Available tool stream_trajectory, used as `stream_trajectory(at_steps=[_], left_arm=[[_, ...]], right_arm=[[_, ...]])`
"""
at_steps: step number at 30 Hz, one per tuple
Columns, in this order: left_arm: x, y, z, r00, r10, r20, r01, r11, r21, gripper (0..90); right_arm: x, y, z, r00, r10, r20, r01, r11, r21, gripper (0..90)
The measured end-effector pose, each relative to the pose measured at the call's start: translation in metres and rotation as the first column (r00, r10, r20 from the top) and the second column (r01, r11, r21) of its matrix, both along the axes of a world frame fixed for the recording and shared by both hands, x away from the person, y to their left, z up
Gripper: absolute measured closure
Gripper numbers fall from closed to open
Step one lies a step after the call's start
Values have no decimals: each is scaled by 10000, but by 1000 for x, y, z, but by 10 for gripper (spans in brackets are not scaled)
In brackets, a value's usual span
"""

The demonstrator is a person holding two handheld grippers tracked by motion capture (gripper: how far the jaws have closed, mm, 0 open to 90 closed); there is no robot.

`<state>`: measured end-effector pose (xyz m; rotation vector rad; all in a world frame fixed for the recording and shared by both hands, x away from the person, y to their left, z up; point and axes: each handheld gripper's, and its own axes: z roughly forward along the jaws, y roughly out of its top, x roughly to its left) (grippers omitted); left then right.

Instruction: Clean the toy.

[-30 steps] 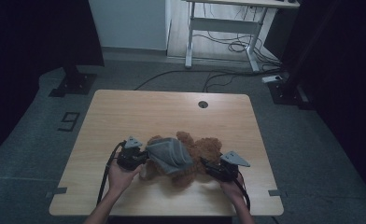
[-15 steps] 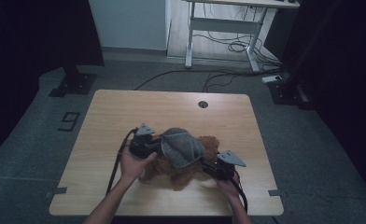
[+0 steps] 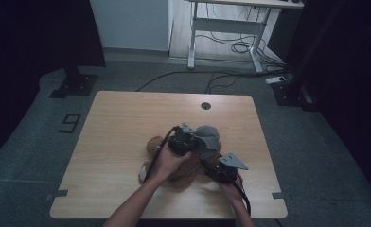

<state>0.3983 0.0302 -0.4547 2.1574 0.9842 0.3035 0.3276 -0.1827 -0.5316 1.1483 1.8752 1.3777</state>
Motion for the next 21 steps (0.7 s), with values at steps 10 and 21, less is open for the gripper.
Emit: stream_trajectory(at_steps=[10, 21], left_arm=[[6, 78, -12, 9911, 1081, -771, -1134, 9912, -678, 843], [6, 103, -16, 9834, 1709, -616, -1743, 9831, -551, 846]], right_arm=[[-1, 2, 0, 9999, -94, 40, 94, 9999, -57, 360], [0, 0, 0, 10000, -27, -2, 27, 10000, -32, 359]])
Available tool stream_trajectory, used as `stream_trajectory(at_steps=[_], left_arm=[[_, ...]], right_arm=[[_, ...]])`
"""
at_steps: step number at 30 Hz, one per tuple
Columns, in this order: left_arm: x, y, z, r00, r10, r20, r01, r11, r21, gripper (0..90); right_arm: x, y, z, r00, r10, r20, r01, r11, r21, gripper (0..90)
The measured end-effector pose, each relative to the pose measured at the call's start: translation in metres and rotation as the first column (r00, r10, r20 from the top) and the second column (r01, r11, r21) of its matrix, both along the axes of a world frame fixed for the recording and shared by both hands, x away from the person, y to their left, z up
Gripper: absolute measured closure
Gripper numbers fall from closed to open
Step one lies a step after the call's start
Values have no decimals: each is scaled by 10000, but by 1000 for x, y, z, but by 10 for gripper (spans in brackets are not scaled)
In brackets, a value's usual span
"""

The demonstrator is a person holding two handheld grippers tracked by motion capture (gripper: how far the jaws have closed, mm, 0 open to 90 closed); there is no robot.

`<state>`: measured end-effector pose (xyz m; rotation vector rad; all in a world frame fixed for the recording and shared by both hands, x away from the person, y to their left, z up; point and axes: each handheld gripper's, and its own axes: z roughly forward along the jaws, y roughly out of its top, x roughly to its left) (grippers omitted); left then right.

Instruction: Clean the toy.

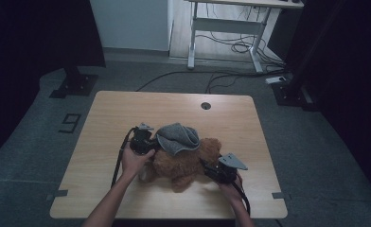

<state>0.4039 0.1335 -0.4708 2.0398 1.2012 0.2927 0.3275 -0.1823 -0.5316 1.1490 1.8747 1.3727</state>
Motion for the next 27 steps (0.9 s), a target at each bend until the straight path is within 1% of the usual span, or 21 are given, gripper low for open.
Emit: stream_trajectory(at_steps=[1, 6, 7, 9, 11, 15, 18, 19, 21, 23, 24, 25, 26, 27], left_arm=[[0, 3, 1, 10000, 64, 18, -65, 10000, 28, 846], [-5, 20, 1, 9990, 366, 274, -384, 9968, 695, 847], [-5, 24, -1, 9989, 422, 218, -439, 9957, 816, 847], [-4, 33, -9, 9985, 537, -85, -527, 9942, 938, 847], [-2, 41, -20, 9963, 711, -481, -668, 9942, 846, 846], [0, 49, -34, 9929, 934, -731, -871, 9925, 859, 846], [0, 51, -36, 9924, 975, -754, -913, 9925, 817, 845], [0, 51, -35, 9925, 975, -735, -917, 9927, 781, 845], [-2, 51, -28, 9937, 955, -589, -924, 9942, 544, 844], [-5, 47, -13, 9963, 839, -195, -833, 9961, 275, 844], [-7, 41, -4, 9975, 712, 37, -712, 9973, 187, 844], [-9, 32, 5, 9983, 506, 291, -514, 9984, 249, 844], [-10, 20, 16, 9981, 230, 580, -244, 9994, 240, 843], [-11, 8, 25, 9972, 3, 746, -18, 9998, 211, 843]], right_arm=[[0, 0, 0, 10000, 7, -19, -7, 10000, 7, 359], [1, -1, 0, 10000, 30, -43, -29, 10000, 32, 358], [1, -2, 0, 10000, 37, -43, -36, 10000, 35, 358], [1, -1, 0, 10000, 22, -43, -21, 10000, 37, 358], [1, -1, 0, 10000, 1, -50, -1, 10000, 33, 358], [1, -1, 0, 10000, -13, -70, 13, 10000, 38, 357], [1, -1, 0, 10000, -3, -63, 3, 10000, 51, 357], [1, -1, 0, 10000, -11, -66, 11, 10000, 57, 357], [1, -1, 0, 10000, -44, -59, 44, 10000, 51, 358], [1, 1, 0, 9999, -105, -20, 105, 9999, 6, 361], [1, 2, 0, 9999, -133, -13, 133, 9999, -21, 362], [2, 2, 0, 9999, -158, 8, 158, 9999, -46, 364], [2, 3, 0, 9998, -191, 7, 191, 9998, -63, 364], [3, 5, 0, 9997, -259, 30, 260, 9996, -97, 366]])
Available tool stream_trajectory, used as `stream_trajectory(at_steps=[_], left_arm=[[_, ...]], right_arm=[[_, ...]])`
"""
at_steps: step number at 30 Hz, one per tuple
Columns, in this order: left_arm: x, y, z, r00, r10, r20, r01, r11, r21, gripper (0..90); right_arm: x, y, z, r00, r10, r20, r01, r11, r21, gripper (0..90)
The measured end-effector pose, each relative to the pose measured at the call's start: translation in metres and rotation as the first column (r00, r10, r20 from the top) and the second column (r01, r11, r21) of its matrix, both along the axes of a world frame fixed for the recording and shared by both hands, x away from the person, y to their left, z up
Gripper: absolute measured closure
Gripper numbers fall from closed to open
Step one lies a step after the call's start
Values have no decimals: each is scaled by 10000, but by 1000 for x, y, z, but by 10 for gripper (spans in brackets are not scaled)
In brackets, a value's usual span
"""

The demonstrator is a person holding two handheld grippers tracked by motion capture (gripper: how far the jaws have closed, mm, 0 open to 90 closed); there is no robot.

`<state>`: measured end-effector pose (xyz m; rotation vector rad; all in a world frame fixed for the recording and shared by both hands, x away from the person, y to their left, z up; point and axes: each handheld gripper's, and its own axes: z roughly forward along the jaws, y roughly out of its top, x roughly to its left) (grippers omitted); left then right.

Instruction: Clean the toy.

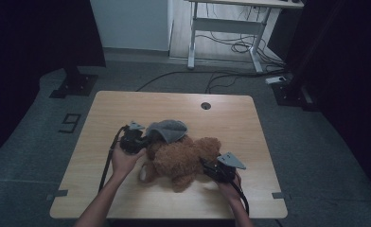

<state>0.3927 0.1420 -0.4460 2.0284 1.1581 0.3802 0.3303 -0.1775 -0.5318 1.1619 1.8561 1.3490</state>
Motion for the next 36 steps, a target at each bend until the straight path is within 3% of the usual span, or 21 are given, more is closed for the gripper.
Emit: stream_trajectory(at_steps=[2, 4, 7, 9, 12, 14, 15, 18, 23, 26, 29, 32, 36], left_arm=[[2, -25, 12, 9987, -464, 233, 465, 9989, -47, 842], [6, -48, 18, 9959, -878, 214, 882, 9960, -151, 839], [15, -75, 16, 9938, -1110, 53, 1110, 9938, 13, 838], [21, -84, 7, 9943, -1050, -180, 1054, 9942, 229, 838], [27, -83, -12, 9952, -788, -579, 813, 9958, 416, 837], [27, -73, -21, 9939, -754, -805, 731, 9968, -310, 838], [25, -70, -22, 9936, -794, -803, 759, 9961, -455, 839], [15, -70, -21, 9932, -998, -604, 984, 9948, -247, 842], [-5, -65, -26, 9925, -1175, -348, 1159, 9923, -447, 846], [-20, -61, -30, 9925, -1221, -38, 1216, 9908, -600, 847], [-34, -58, -32, 9914, -1291, 207, 1303, 9887, -740, 848], [-48, -59, -34, 9887, -1345, 658, 1385, 9886, -598, 848], [-60, -59, -37, 9851, -1386, 1017, 1451, 9876, -595, 849]], right_arm=[[2, 4, 0, 9998, -170, 106, 171, 9998, -85, 368], [5, 13, -1, 9986, -391, 348, 404, 9984, -389, 371], [8, 23, -2, 9955, -704, 640, 750, 9945, -726, 373], [9, 25, -2, 9944, -772, 716, 830, 9932, -819, 372], [10, 22, -2, 9954, -645, 702, 695, 9950, -713, 363], [11, 18, -1, 9977, -400, 550, 428, 9978, -511, 340], [11, 14, 0, 9990, -186, 414, 202, 9991, -374, 322], [12, 7, 3, 9998, 187, 103, -187, 9998, 3, 266], [4, -5, 15, 9962, 538, -686, -501, 9973, 544, 190], [-2, -14, 27, 9962, 568, -666, -503, 9942, 954, 177], [4, -21, 37, 9941, 593, -908, -489, 9924, 1125, 128], [18, -22, 41, 9838, 918, -1539, -694, 9870, 1451, 79], [30, -12, 33, 9560, 1464, -2544, -1193, 9857, 1191, 0]])
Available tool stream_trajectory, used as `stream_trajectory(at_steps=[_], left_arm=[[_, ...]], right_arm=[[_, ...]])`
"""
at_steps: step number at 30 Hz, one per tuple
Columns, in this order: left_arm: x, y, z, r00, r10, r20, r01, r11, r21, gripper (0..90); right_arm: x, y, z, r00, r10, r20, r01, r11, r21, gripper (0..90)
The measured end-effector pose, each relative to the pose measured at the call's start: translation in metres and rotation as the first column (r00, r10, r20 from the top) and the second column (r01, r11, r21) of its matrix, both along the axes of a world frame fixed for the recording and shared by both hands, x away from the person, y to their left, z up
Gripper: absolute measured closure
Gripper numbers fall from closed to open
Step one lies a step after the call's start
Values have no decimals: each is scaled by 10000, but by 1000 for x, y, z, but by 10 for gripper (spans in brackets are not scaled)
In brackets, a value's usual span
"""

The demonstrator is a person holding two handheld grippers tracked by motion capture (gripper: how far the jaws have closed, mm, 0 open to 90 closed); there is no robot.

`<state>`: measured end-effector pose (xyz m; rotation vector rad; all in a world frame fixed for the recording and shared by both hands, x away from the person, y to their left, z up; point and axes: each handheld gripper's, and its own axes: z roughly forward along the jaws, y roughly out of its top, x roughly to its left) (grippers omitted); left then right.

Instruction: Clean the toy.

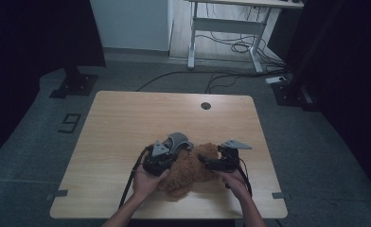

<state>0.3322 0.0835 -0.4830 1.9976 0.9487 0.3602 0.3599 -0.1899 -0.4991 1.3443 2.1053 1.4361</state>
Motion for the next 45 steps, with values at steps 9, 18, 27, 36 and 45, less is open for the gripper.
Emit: stream_trajectory(at_steps=[9, 18, 27, 36, 45], left_arm=[[-4, 0, -2, 9997, 34, 234, -33, 10000, -60, 849], [0, 0, -2, 9994, 141, 323, -134, 9997, -218, 846], [19, 1, 9, 9991, 320, 275, -314, 9992, -233, 840], [61, 1, 24, 9969, 762, 197, -760, 9970, -106, 839], [43, 0, 5, 9996, 283, -91, -290, 9960, -839, 848]], right_arm=[[6, -2, -26, 9838, 836, -1589, -645, 9904, 1220, 104], [-5, 0, -19, 9914, 1256, -363, -1238, 9911, 498, 451], [-3, 10, -17, 9937, 271, 1083, -285, 9995, 114, 508], [24, 21, -14, 9305, -930, 3542, 1260, 9895, -712, 507], [12, 9, -27, 9368, -781, 3409, 1131, 9900, -838, 477]])
